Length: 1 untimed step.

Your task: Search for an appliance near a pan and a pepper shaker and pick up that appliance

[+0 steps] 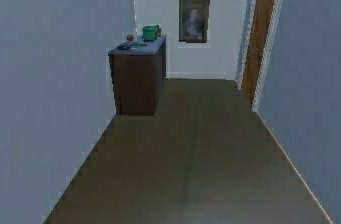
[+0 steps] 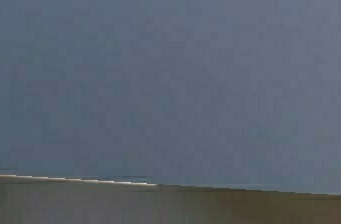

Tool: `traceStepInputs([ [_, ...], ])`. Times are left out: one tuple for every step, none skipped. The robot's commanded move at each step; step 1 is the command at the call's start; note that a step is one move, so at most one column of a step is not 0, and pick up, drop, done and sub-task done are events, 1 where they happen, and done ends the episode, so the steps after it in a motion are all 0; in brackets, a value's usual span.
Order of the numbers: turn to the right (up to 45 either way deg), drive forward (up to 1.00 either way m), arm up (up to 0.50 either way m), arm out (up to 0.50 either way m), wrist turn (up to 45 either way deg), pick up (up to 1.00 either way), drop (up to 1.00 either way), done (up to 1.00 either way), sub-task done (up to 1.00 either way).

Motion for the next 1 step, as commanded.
traceStepInputs([
  [24.0,0.0,0.0,0.0,0.0,0.0,0.0,0.0,0.0],
])
